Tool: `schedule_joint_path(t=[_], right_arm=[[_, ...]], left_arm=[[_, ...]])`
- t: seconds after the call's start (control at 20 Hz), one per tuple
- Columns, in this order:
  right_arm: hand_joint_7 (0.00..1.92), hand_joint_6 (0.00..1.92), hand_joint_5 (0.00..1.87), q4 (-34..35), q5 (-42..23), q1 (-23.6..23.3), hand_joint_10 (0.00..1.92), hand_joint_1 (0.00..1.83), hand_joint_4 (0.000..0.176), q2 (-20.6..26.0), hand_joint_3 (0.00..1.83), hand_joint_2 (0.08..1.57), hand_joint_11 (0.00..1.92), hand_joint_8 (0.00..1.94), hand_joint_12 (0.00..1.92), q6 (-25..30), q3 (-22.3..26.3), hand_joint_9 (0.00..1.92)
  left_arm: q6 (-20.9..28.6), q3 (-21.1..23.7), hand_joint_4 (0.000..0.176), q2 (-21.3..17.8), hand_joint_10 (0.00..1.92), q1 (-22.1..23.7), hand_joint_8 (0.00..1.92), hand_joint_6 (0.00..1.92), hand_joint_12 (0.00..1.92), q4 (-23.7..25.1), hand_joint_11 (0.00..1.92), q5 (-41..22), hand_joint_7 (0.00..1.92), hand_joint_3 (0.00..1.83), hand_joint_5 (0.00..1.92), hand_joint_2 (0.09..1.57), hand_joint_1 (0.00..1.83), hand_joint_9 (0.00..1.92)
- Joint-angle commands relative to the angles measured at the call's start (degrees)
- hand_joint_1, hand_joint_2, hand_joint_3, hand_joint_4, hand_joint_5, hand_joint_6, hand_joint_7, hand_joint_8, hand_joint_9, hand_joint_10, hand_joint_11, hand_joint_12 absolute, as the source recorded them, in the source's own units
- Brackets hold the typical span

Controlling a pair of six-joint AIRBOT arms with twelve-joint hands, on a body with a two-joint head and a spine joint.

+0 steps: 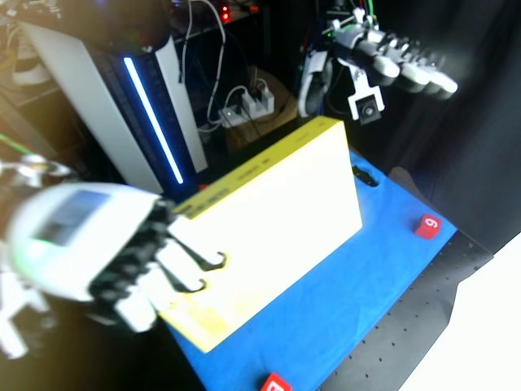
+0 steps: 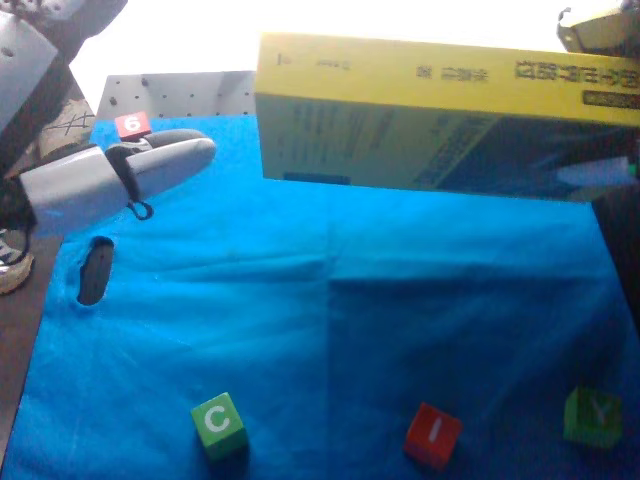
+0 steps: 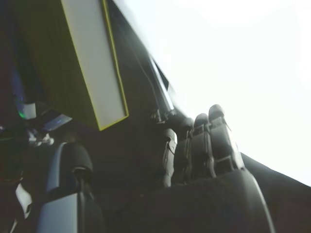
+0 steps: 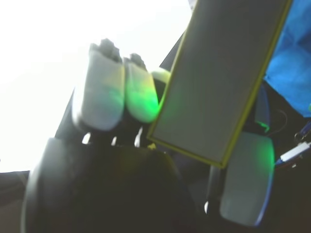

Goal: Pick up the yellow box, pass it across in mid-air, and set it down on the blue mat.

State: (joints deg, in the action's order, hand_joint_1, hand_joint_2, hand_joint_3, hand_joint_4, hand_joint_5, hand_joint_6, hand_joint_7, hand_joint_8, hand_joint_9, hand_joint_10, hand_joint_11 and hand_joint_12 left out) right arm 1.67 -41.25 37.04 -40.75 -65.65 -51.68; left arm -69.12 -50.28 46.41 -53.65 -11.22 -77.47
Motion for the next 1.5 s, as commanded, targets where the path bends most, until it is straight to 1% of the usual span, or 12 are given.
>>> schedule_joint_path(t=[0.0,0.1,0.3,0.65,0.75,0.8,0.85,0.9,1.0,1.15,1.2,1.45], right_arm=[[1.42,1.92,1.2,0.5,-7.8,-1.2,1.92,1.6,0.0,0.9,0.26,1.03,1.58,1.94,1.92,0.2,0.5,1.53],[1.36,1.92,1.15,0.5,-7.8,-0.6,1.92,1.6,0.0,1.9,0.25,1.04,1.54,1.94,1.92,0.2,1.2,1.47],[1.36,1.92,1.16,3.3,-7.7,3.5,1.92,1.66,0.0,3.1,0.15,1.06,1.54,1.94,1.92,0.2,1.9,1.46],[1.27,1.92,1.07,7.9,-1.7,7.6,1.92,1.57,0.0,3.6,0.04,1.12,1.47,1.94,1.92,0.2,0.7,1.38],[0.91,1.72,0.66,8.9,1.0,7.6,1.92,1.1,0.0,3.3,0.15,1.24,1.22,1.94,1.92,0.2,-0.3,1.08],[0.58,1.27,0.31,9.2,1.8,7.7,1.75,0.87,0.0,3.0,0.12,1.19,0.78,1.46,1.92,0.2,-0.6,0.71],[0.58,1.27,0.31,9.3,2.4,7.7,1.75,0.87,0.0,2.7,0.12,1.19,0.78,1.46,1.92,0.2,-0.9,0.71],[0.28,0.34,0.07,9.5,2.9,7.7,1.18,0.59,0.0,2.3,0.02,1.2,0.31,0.55,1.78,0.2,-1.2,0.33],[0.06,0.01,0.01,9.8,3.4,7.7,0.57,0.39,0.0,1.5,0.0,1.19,0.04,0.06,1.48,0.2,-1.9,0.11],[0.0,0.0,0.0,10.0,3.7,7.7,0.02,0.36,0.132,0.7,0.0,1.13,0.0,0.0,0.56,0.2,-2.5,0.0],[0.0,0.0,0.0,10.0,3.7,7.7,0.0,0.36,0.133,0.6,0.0,1.13,0.0,0.0,0.11,0.2,-2.6,0.0],[0.0,0.0,0.0,10.0,3.2,7.7,0.0,0.38,0.153,0.2,0.01,1.16,0.0,0.0,0.0,0.2,-2.6,0.0]], left_arm=[[-0.5,0.3,0.079,-0.8,0.0,0.0,0.0,0.0,0.0,-1.0,0.0,-8.3,0.0,0.0,0.0,1.09,0.49,0.0],[-0.6,0.6,0.129,-1.7,0.0,-1.0,0.0,0.0,0.0,-2.6,0.0,-8.8,0.0,0.0,0.0,1.08,0.56,0.0],[-0.8,0.8,0.118,-2.3,0.0,-2.0,0.0,0.0,0.0,-4.3,0.0,-8.8,0.0,0.01,0.0,1.1,0.59,0.0],[-0.8,1.0,0.153,-2.5,0.0,-2.9,0.0,0.0,0.0,-5.4,0.0,-8.6,0.0,0.01,0.0,1.13,0.6,0.0],[-0.8,1.1,0.146,-2.5,0.0,-3.0,0.0,0.0,0.0,-5.5,0.0,-8.6,0.0,0.01,0.0,1.14,0.63,0.0],[-0.8,1.1,0.138,-2.5,0.0,-3.0,0.0,0.0,0.0,-5.5,0.0,-8.6,0.0,0.01,0.0,1.14,0.6,0.0],[-0.8,1.1,0.138,-2.5,0.0,-3.0,0.0,0.0,0.0,-5.5,0.0,-8.6,0.0,0.01,0.0,1.14,0.6,0.0],[-0.8,1.1,0.142,-2.5,0.0,-3.1,0.0,0.0,0.0,-5.5,0.0,-8.6,0.0,0.01,0.0,1.15,0.59,0.0],[-0.8,1.1,0.132,-2.5,0.0,-3.1,0.0,0.0,0.0,-5.6,0.0,-8.6,0.0,0.02,0.0,1.18,0.57,0.0],[-0.8,1.2,0.138,-2.5,0.0,-3.1,0.0,0.0,0.0,-5.6,0.0,-8.5,0.0,0.02,0.0,1.21,0.51,0.0],[-0.8,1.2,0.142,-2.5,0.0,-3.1,0.0,0.0,0.0,-5.6,0.0,-8.5,0.0,0.01,0.0,1.21,0.5,0.0],[-0.8,1.2,0.147,-2.4,0.0,-3.2,0.0,0.0,0.0,-5.8,0.0,-8.3,0.0,0.0,0.0,1.21,0.5,0.0]])
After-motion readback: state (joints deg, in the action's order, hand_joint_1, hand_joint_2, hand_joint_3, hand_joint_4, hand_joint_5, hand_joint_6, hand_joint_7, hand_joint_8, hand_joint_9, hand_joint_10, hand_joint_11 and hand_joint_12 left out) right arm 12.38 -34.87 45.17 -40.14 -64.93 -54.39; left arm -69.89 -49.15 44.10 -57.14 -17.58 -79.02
